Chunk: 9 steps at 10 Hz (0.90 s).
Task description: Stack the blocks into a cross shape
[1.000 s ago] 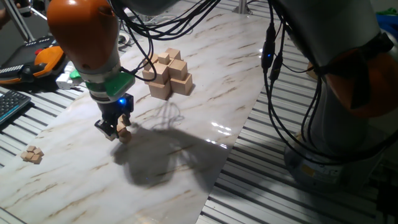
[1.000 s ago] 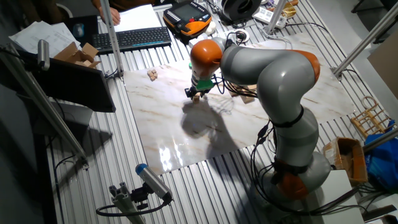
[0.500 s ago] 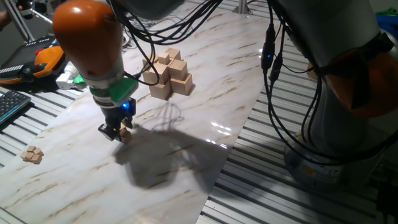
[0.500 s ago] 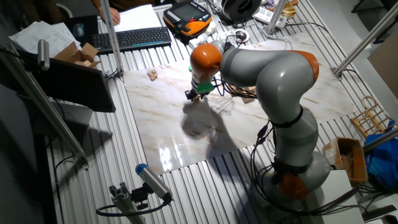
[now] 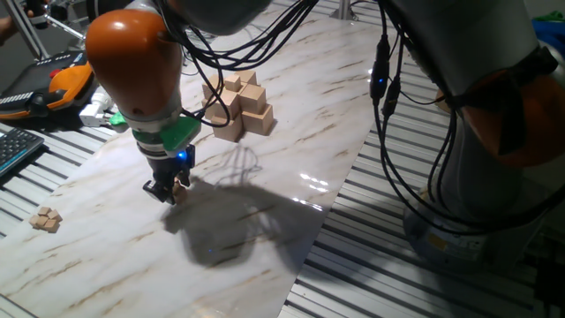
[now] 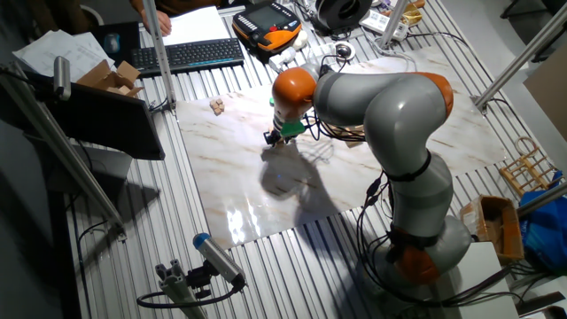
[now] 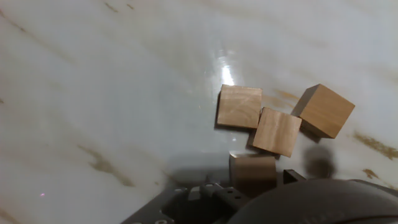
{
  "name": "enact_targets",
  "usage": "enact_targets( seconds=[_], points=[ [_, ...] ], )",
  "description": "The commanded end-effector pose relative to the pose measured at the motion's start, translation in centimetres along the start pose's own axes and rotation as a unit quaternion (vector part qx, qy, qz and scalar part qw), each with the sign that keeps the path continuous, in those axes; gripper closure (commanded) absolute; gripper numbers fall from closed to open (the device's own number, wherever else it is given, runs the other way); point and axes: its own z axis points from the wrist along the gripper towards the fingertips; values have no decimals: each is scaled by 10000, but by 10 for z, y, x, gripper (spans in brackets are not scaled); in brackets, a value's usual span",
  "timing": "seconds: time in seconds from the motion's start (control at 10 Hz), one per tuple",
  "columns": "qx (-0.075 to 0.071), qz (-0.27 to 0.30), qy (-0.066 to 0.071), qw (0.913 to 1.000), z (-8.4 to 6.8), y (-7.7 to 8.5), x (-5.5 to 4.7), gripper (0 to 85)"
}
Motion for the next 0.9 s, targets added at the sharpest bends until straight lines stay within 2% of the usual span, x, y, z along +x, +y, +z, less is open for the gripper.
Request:
enact_targets(
  seconds=[0.0, 0.1, 0.3, 0.4, 0.5, 0.6, 0.8],
  points=[
    [4, -18, 8, 10000, 0, 0, 0, 340],
    [12, -34, 8, 10000, 0, 0, 0, 510],
    [12, -57, 8, 10000, 0, 0, 0, 510],
    [12, -72, 15, 10000, 0, 0, -1, 680],
    [27, -97, 15, 9999, 0, 0, -1, 680],
    [50, -152, 31, 9999, -1, 0, -2, 850],
    [58, -214, 77, 9997, -5, -2, -3, 850]
  ],
)
